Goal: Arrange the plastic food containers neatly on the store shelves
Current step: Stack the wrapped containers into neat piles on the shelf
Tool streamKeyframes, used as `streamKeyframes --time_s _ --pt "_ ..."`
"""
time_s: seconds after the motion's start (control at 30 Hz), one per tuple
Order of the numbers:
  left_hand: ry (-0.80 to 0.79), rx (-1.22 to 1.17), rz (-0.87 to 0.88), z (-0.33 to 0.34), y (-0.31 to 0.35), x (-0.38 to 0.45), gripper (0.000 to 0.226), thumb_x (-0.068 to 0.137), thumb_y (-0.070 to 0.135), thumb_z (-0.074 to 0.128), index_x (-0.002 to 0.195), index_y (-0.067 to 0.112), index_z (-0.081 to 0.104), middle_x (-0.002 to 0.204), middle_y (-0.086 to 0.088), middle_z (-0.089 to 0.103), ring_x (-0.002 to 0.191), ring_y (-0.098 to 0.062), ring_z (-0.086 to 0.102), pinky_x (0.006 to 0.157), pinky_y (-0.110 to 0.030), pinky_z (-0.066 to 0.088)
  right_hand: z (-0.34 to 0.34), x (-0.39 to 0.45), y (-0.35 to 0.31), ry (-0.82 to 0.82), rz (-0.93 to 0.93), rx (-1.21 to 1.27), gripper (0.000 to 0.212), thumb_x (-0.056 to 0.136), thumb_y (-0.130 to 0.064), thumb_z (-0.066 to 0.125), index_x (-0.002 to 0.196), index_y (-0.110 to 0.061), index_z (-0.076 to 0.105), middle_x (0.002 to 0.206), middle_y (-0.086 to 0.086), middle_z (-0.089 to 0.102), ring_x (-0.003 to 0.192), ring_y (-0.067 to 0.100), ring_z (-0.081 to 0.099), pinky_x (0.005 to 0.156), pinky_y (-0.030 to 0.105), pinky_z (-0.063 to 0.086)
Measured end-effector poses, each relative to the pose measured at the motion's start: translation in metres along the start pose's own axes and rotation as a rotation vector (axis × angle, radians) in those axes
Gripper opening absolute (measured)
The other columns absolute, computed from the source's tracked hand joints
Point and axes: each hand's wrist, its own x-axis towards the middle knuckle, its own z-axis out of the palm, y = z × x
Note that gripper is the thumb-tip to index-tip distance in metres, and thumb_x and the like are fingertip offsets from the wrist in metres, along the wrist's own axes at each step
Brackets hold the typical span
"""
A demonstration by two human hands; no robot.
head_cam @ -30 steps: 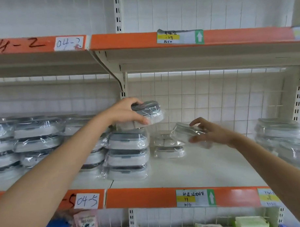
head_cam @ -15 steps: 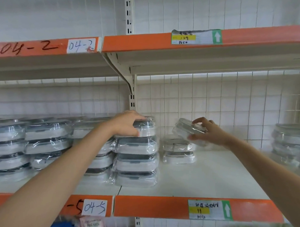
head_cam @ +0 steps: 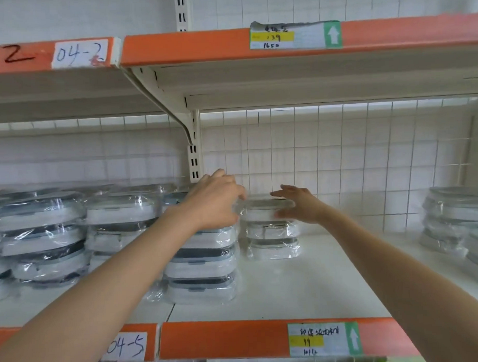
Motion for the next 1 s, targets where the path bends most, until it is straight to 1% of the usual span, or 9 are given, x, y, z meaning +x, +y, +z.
streamKeyframes --time_s 0.07,0.17,0.43,0.57,0.63,0.7,0.83,0.93,1.0 --pt "0.018 0.010 0.021 0.003 0.011 0.005 0.041 0.086 0.030 0.061 0.126 0.029 0.055 0.124 0.003 0.052 0.118 -0.015 0.036 0.094 -0.030 0.029 -0.007 -0.015 0.009 0.063 0.002 0.079 0.065 0.084 -0.039 0.067 0.142 -0.028 0.039 0.153 -0.002 0.027 0.140 0.022 0.024 0.113 0.037 0.020" --pt "0.033 -0.069 0.076 0.014 0.037 0.014 0.040 0.085 0.033 0.063 0.125 0.029 0.056 0.121 0.003 0.054 0.117 -0.015 0.038 0.095 -0.031 0.031 -0.016 -0.045 0.027 0.085 0.016 -0.022 0.061 0.085 -0.036 0.067 0.139 -0.023 0.042 0.146 -0.002 0.039 0.134 0.018 0.034 0.107 0.028 0.025" --pt "-0.053 -0.274 0.217 0.062 0.143 0.055 0.035 0.089 0.039 0.057 0.121 0.025 0.057 0.118 -0.002 0.055 0.120 -0.020 0.044 0.096 -0.030 0.035 -0.069 -0.153 0.105 0.077 0.261 -0.311 0.053 0.088 -0.024 0.061 0.138 -0.020 0.044 0.143 0.001 0.044 0.133 0.020 0.034 0.109 0.037 0.030" --pt "-0.118 -0.377 0.282 0.075 0.193 0.077 0.038 0.089 0.039 0.057 0.124 0.025 0.057 0.122 -0.002 0.055 0.119 -0.020 0.046 0.094 -0.029 0.038 -0.101 -0.198 0.143 0.144 0.510 -0.425 0.058 0.087 -0.042 0.059 0.139 -0.026 0.041 0.148 0.000 0.035 0.135 0.027 0.031 0.107 0.044 0.026" --pt "-0.142 -0.440 0.304 0.081 0.214 0.087 0.039 0.088 0.038 0.059 0.123 0.022 0.057 0.122 -0.003 0.056 0.114 -0.019 0.049 0.087 -0.025 0.037 -0.109 -0.218 0.161 0.154 0.670 -0.461 0.063 0.087 -0.058 0.050 0.142 -0.031 0.035 0.151 0.000 0.028 0.136 0.032 0.027 0.107 0.048 0.024" --pt "-0.150 -0.487 0.326 0.086 0.236 0.097 0.044 0.087 0.039 0.061 0.126 0.019 0.055 0.125 -0.004 0.055 0.114 -0.019 0.051 0.086 -0.025 0.037 -0.111 -0.232 0.174 0.118 0.761 -0.456 0.065 0.085 -0.067 0.043 0.142 -0.036 0.034 0.151 0.000 0.028 0.137 0.033 0.024 0.108 0.049 0.021" --pt "-0.136 -0.604 0.356 0.093 0.270 0.114 0.075 0.081 0.057 0.062 0.140 0.016 0.038 0.139 -0.006 0.039 0.132 -0.021 0.034 0.102 -0.028 0.030 -0.115 -0.236 0.175 0.058 0.672 -0.425 0.057 0.086 -0.069 0.038 0.137 -0.044 0.040 0.149 -0.007 0.035 0.135 0.028 0.023 0.105 0.046 0.019" --pt "-0.118 -0.668 0.337 0.095 0.286 0.124 0.100 0.073 0.066 0.063 0.149 0.015 0.022 0.152 -0.004 0.022 0.141 -0.019 0.018 0.112 -0.031 0.020 -0.122 -0.235 0.168 0.065 0.540 -0.249 0.037 0.093 -0.052 0.042 0.128 -0.043 0.052 0.140 -0.011 0.047 0.127 0.022 0.032 0.104 0.044 0.022" --pt "-0.154 -0.658 0.306 0.098 0.292 0.130 0.106 0.070 0.068 0.065 0.150 0.018 0.016 0.156 -0.003 0.014 0.144 -0.019 0.012 0.114 -0.036 0.017 -0.124 -0.235 0.165 0.110 0.438 -0.025 0.030 0.094 -0.034 0.049 0.123 -0.034 0.060 0.132 -0.010 0.055 0.121 0.015 0.041 0.104 0.030 0.027"
